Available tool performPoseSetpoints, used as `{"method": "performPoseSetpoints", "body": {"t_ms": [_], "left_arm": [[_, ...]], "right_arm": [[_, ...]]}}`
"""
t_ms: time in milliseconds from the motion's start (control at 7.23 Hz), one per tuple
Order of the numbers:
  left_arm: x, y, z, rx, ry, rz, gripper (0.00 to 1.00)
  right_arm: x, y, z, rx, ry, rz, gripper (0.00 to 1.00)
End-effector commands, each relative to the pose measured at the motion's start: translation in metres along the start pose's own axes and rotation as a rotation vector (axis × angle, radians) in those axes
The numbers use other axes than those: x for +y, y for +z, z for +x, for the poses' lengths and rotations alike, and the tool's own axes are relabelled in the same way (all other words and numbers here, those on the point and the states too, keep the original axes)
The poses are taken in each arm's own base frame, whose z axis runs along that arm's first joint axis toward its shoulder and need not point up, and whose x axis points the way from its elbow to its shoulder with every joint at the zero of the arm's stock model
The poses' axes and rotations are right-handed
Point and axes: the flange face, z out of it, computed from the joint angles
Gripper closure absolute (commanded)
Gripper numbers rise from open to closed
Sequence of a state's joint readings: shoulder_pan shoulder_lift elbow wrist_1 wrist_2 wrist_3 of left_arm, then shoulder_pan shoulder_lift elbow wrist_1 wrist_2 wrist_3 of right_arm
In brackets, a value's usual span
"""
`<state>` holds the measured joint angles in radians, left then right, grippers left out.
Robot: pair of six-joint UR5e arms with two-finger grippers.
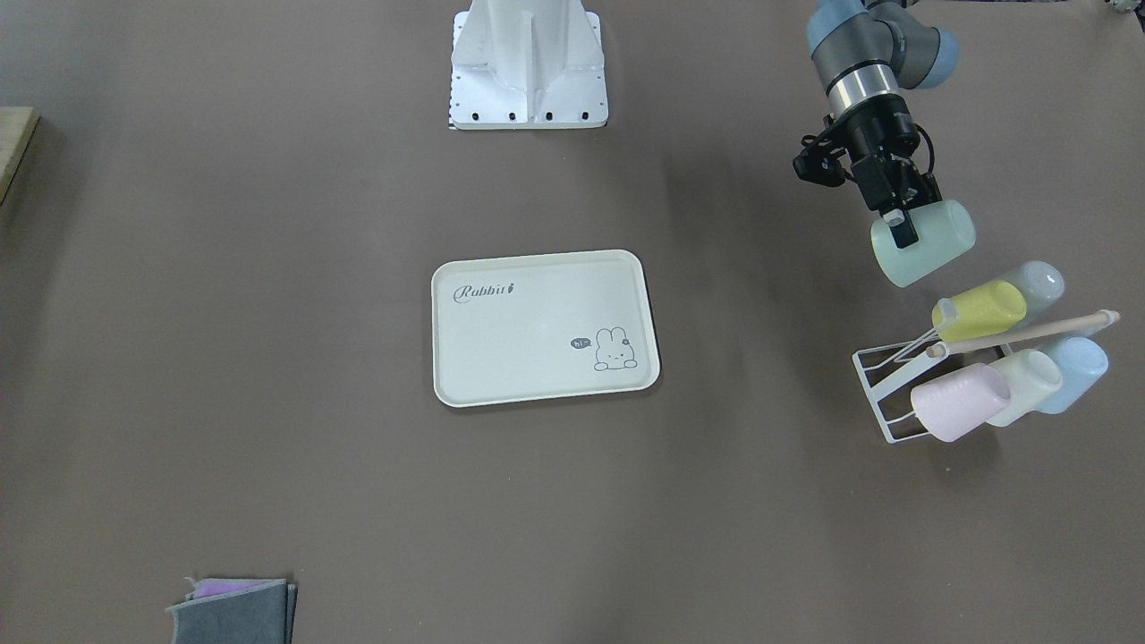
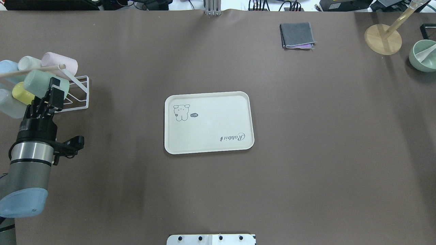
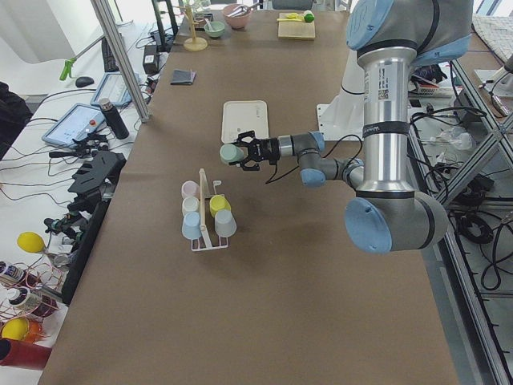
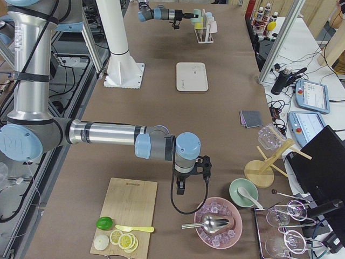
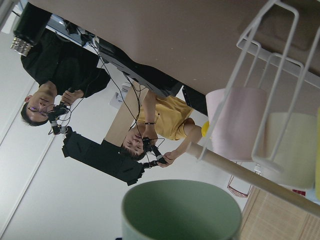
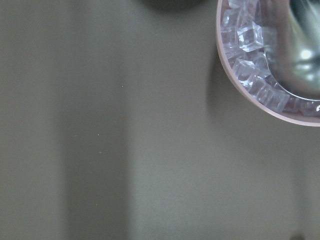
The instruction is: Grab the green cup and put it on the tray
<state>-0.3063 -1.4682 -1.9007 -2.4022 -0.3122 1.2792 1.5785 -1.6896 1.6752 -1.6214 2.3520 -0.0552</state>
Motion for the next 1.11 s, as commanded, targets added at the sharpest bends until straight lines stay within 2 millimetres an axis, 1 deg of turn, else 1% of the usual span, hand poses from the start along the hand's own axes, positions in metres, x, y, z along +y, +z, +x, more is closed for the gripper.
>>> {"method": "performPoseSetpoints", "body": {"t_ms": [0,138,277,415,554,692,830,969], "left_arm": [[0.008,-0.006,-0.010,-0.024,-0.231,0.022,0.97],[0.006,-0.008,-0.012,-0.007,-0.358,0.081,0.98],[0.008,-0.009,-0.022,0.015,-0.420,0.153,0.98],[0.013,-0.012,-0.031,0.016,-0.467,0.183,1.00],[0.023,-0.016,-0.045,0.035,-0.539,0.268,1.00],[0.026,-0.017,-0.039,0.068,-0.626,0.288,1.00],[0.017,-0.018,-0.032,0.132,-0.757,0.341,1.00],[0.004,-0.021,-0.024,0.224,-0.937,0.383,1.00]], "right_arm": [[-0.001,-0.001,0.002,0.032,-0.003,0.001,0.00],[0.000,-0.001,0.003,0.034,-0.002,0.000,0.00],[0.000,-0.001,0.004,0.052,-0.001,-0.001,0.00],[-0.002,-0.003,0.005,0.069,-0.005,0.001,0.00],[-0.003,-0.002,0.006,0.074,-0.004,0.000,0.00],[-0.004,-0.003,0.006,0.077,-0.005,0.001,0.00],[-0.004,-0.001,0.007,0.079,0.000,-0.003,0.00],[-0.004,0.003,0.012,0.077,0.010,-0.011,0.00]]}}
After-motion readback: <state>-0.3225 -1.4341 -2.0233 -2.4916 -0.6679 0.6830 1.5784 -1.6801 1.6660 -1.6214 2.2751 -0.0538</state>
